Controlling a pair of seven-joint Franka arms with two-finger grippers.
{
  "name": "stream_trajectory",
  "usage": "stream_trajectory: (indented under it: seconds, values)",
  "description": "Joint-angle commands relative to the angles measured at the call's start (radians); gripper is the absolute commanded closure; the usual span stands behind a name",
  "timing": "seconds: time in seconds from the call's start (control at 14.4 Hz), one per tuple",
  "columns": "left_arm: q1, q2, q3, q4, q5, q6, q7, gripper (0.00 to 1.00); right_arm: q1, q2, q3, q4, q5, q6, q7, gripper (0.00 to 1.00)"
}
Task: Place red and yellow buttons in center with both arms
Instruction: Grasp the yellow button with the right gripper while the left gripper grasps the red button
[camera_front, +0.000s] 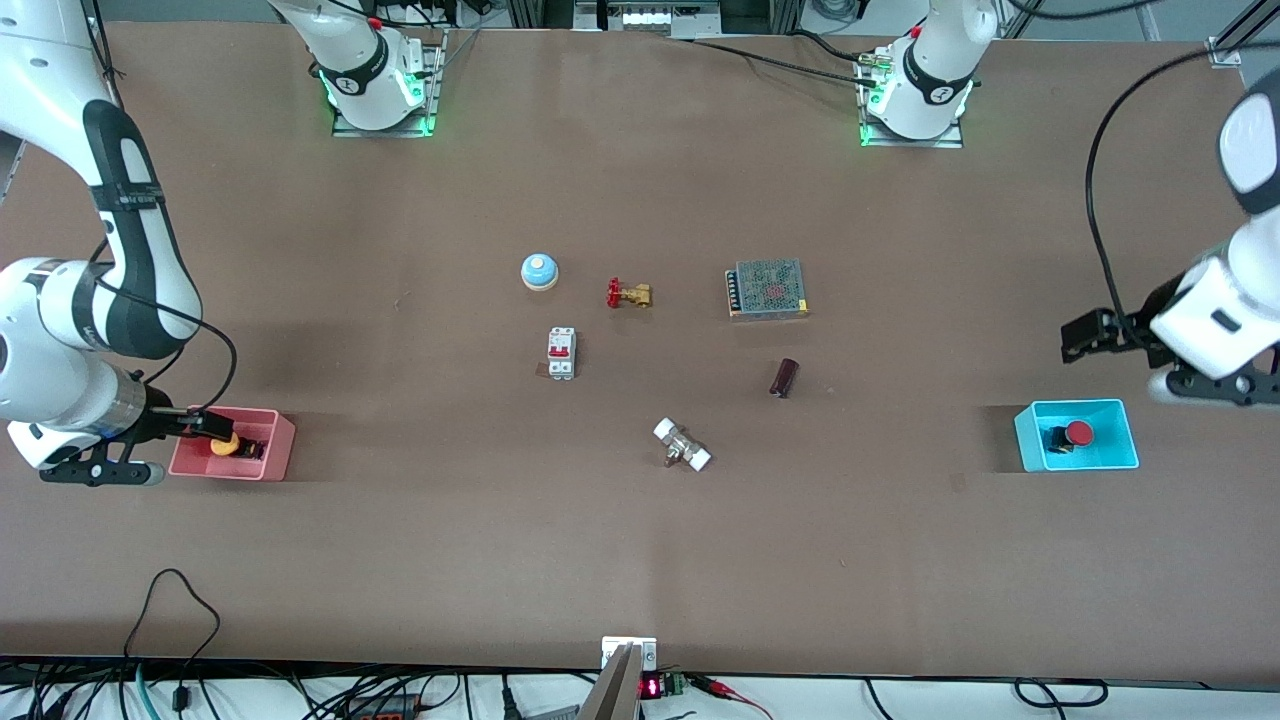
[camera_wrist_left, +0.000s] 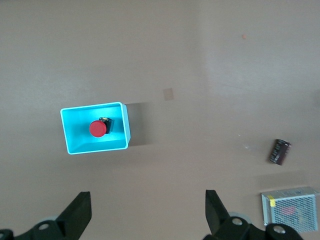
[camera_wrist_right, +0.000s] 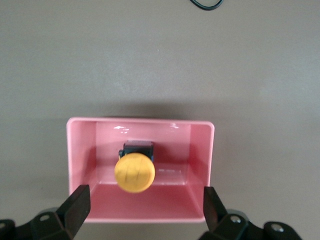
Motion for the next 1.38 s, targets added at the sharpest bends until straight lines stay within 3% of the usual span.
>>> stream_trajectory:
  seconds: [0.0, 0.35, 0.76, 0.97, 1.32]
  values:
    - [0.048, 0.120, 0.002, 0.045, -0.008, 0.129, 0.021, 0.00, -0.009, 0.036, 0.011, 0.005, -0.014, 0.038, 0.000, 0.00]
    - [0.110, 0.282, 0.015, 0.039, 0.015, 0.373, 0.025, 0.00, -0.006, 0.066, 0.012, -0.006, -0.015, 0.077, -0.001, 0.00]
    - [0.167, 0.336, 0.015, -0.054, 0.041, 0.423, 0.132, 0.00, -0.007, 0.080, 0.012, -0.020, -0.017, 0.086, -0.010, 0.00]
    - [0.197, 0.333, 0.016, -0.149, 0.041, 0.536, 0.213, 0.00, -0.007, 0.081, 0.012, -0.026, -0.017, 0.093, -0.011, 0.15]
    - [0.208, 0.335, 0.015, -0.197, 0.041, 0.576, 0.215, 0.00, -0.007, 0.081, 0.012, -0.024, -0.017, 0.093, -0.026, 0.53]
